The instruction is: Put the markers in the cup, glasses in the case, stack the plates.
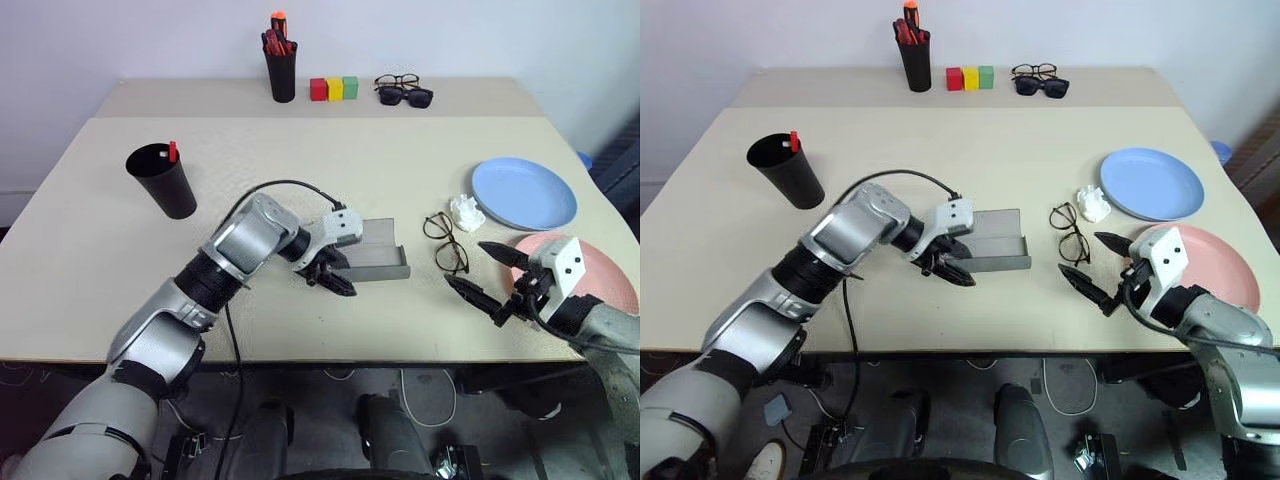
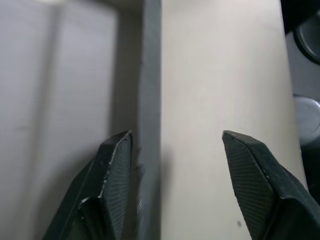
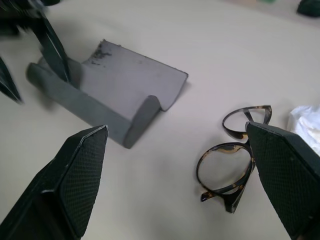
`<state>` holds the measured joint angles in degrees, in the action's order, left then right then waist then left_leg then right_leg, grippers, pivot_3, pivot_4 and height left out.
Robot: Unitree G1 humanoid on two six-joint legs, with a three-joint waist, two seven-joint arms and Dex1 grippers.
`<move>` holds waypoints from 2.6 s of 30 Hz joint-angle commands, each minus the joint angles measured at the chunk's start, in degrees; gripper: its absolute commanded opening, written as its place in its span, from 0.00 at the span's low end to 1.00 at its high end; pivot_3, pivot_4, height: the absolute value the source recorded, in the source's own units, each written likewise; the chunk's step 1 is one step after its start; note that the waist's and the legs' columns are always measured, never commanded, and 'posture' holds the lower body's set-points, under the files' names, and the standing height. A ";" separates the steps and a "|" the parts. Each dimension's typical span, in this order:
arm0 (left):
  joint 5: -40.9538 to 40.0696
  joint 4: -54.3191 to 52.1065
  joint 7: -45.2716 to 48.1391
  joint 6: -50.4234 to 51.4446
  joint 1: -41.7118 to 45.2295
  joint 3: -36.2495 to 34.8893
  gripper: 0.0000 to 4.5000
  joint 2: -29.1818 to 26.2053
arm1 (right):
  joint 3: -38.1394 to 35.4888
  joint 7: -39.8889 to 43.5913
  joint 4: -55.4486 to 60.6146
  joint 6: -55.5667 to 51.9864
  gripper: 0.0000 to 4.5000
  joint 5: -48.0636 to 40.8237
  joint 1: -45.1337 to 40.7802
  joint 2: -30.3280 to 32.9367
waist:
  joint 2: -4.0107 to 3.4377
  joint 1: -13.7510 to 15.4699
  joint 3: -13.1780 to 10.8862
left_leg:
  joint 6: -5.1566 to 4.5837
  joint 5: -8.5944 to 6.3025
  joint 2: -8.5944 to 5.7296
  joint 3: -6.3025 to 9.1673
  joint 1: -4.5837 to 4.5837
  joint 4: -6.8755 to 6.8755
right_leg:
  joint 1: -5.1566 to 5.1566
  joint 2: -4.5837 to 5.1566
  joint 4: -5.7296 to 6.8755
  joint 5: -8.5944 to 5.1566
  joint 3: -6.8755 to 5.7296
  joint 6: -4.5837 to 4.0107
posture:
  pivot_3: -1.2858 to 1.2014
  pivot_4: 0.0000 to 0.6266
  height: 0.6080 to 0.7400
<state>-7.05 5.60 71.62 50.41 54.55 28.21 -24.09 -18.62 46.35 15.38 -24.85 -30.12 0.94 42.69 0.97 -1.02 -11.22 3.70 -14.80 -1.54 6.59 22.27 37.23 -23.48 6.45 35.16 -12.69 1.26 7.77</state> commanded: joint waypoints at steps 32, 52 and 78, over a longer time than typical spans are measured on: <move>-17.17 -29.95 -15.58 -20.24 -32.22 -25.77 0.65 -10.14 | 23.21 26.36 -61.62 -9.91 1.00 17.83 -50.43 2.92 | -0.20 -0.39 0.00 | 0.01 0.01 -0.01 -0.04 0.00 -0.05 | -0.07 0.00 0.02 0.18 0.01 0.15 | 0.52 0.24 1.00; -17.96 -31.69 -19.88 -20.15 -34.42 -25.52 0.66 -11.75 | 23.43 28.32 -68.89 -3.98 0.00 22.97 -54.27 -0.34 | -0.20 -0.34 0.01 | 0.04 0.02 -0.01 -0.04 -0.12 -0.03 | 0.05 0.00 0.04 0.18 0.00 0.13 | 0.52 0.24 1.00; -37.67 -38.40 -11.81 -18.28 -53.80 -44.76 0.66 -21.23 | 25.92 29.59 -30.39 -1.99 0.00 11.80 -46.00 -10.85 | -0.30 -1.39 -0.05 | 0.05 0.02 0.02 -0.02 -0.03 -0.07 | -0.12 -0.01 0.11 0.08 0.00 -0.07 | 0.52 0.24 1.00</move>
<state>-42.58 -30.46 58.13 32.92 1.42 -13.61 -44.14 7.36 76.46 -14.15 -29.96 -19.13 -44.45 32.34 0.67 -2.41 -11.27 3.75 -14.78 -1.52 6.57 22.24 37.15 -23.61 6.44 35.27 -12.61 1.27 7.70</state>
